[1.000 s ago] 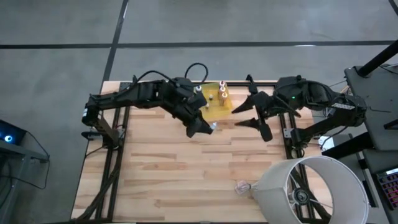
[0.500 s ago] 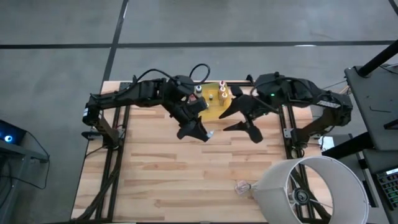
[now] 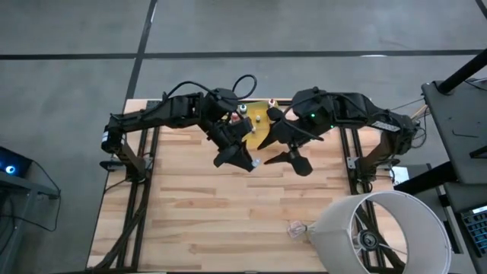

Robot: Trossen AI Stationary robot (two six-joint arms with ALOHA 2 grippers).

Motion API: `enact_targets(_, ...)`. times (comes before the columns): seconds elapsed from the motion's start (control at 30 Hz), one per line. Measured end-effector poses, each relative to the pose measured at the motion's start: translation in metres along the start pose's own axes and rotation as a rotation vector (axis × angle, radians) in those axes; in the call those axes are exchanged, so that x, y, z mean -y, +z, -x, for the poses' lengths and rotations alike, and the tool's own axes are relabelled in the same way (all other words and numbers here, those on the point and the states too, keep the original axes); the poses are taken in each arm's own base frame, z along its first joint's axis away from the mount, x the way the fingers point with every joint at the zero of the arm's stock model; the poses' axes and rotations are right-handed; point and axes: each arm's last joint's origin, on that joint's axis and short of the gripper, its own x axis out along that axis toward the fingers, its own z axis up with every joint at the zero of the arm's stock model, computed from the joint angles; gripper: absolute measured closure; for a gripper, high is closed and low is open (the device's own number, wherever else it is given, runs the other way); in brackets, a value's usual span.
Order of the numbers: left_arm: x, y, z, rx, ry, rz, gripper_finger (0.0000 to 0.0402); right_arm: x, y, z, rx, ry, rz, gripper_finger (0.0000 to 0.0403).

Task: Pick & Place food coloring
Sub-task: Put the small violet food coloring bottle into the yellow bin

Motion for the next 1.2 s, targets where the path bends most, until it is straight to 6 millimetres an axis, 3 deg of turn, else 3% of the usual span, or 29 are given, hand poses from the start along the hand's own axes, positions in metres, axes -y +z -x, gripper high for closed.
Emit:
enact_targets(0.37, -0.004, 0.002, 0.005, 0.002, -0.010, -0.020, 0.0347, 0.002, 0.001, -0.011, -0.016, 0.060, 0.002, 0.0199)
enact_targets(1.2, -0.010, 0.009, 0.011, 0.036, -0.035, -0.058, 0.0347, 0.003, 0.004, -0.013, 0.029, 0.067, 0.043, 0.0199)
